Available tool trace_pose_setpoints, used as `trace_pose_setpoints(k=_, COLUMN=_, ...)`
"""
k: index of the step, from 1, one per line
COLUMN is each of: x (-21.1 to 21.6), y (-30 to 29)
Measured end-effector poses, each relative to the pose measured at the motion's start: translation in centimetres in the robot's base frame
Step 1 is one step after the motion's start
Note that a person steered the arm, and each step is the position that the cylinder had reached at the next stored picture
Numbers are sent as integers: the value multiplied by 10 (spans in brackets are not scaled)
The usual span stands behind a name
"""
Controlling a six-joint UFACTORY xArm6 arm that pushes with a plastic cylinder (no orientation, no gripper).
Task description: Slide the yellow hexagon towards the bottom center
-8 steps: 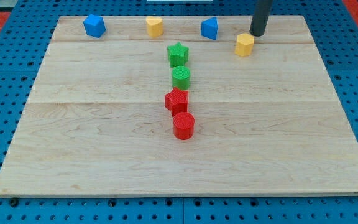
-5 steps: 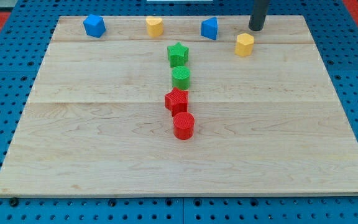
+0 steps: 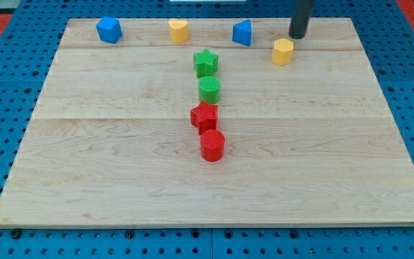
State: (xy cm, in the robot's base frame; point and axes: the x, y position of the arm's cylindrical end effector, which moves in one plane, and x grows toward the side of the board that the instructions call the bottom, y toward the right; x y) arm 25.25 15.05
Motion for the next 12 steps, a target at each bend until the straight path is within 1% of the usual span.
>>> trace_pose_setpoints(k=1, x=40, y=-26)
trace_pose_setpoints(k=2, x=90, y=-43)
trace_pose_setpoints(k=3, x=146, y=-47)
trace_pose_setpoints(k=4, x=167, y=-51)
trace_pose_setpoints(k=6, x=147, y=-61)
trace_pose_setpoints(k=7, x=145, y=-46)
trace_pose_setpoints(k=8, x=145, y=2)
trace_pose_setpoints(k=9, x=181, y=10)
trace_pose_setpoints(k=10, x=215, y=0)
trace_pose_setpoints(k=11, x=176, y=-10)
trace_pose_setpoints(k=12, x=164, y=-50)
